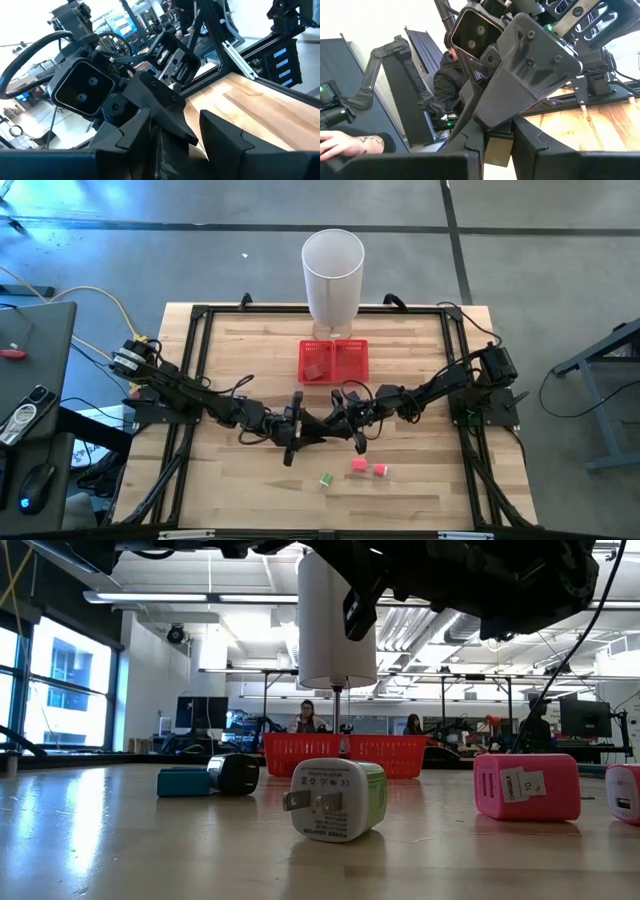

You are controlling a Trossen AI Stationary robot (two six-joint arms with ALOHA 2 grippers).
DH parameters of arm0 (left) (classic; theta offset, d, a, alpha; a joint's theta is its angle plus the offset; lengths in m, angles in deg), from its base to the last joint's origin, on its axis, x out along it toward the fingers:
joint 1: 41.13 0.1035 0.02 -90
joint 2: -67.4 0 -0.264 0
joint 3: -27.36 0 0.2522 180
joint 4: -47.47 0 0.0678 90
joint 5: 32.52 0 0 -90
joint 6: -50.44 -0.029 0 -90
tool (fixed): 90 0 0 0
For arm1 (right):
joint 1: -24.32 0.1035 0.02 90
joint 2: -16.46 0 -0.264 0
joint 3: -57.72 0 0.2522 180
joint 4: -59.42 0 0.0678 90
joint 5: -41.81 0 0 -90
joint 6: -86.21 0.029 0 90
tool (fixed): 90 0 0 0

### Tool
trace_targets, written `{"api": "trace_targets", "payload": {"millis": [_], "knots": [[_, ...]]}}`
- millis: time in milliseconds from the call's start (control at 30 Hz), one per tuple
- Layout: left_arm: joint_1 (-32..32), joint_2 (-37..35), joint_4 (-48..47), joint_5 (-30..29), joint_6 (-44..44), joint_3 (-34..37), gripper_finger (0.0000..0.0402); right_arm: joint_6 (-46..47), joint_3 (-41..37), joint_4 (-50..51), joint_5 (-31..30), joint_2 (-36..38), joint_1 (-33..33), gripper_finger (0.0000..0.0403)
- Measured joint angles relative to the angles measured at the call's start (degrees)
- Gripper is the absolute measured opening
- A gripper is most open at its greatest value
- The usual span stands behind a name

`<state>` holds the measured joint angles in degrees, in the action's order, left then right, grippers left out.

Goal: Pick & Place Office items
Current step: Put the black digital clock into the right red bin

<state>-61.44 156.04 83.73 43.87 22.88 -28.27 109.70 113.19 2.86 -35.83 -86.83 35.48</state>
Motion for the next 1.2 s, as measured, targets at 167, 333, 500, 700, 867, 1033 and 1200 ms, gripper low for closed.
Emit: {"api": "trace_targets", "payload": {"millis": [167,333,500,700,867,1033,1200], "knots": [[0.0,0.0,-0.1,0.1,2.0,0.0,0.0156,0.0,0.0,0.2,0.0,0.0,0.0,0.005],[0.0,0.0,-0.1,0.1,5.0,0.0,0.0157,0.0,0.0,0.4,0.0,0.0,0.0,0.005],[0.0,0.0,0.0,-2.1,6.5,0.0,0.0157,-0.6,0.0,0.4,-0.1,0.0,0.0,0.005],[-0.3,0.0,0.0,-2.8,3.7,0.0,0.0157,-0.7,-0.1,0.4,-0.2,0.0,0.0,0.005],[-1.1,0.0,0.0,-3.5,0.1,0.0,0.017,-0.8,-0.1,0.5,-0.2,0.0,0.0,0.005],[-1.9,0.0,0.2,-6.6,-2.2,0.0,0.0229,-0.9,-0.1,0.8,0.0,0.0,0.0,0.005],[-2.9,0.0,0.8,-8.0,-2.5,-0.1,0.03,-1.3,-0.1,2.3,0.2,0.0,0.0,0.005]]}}
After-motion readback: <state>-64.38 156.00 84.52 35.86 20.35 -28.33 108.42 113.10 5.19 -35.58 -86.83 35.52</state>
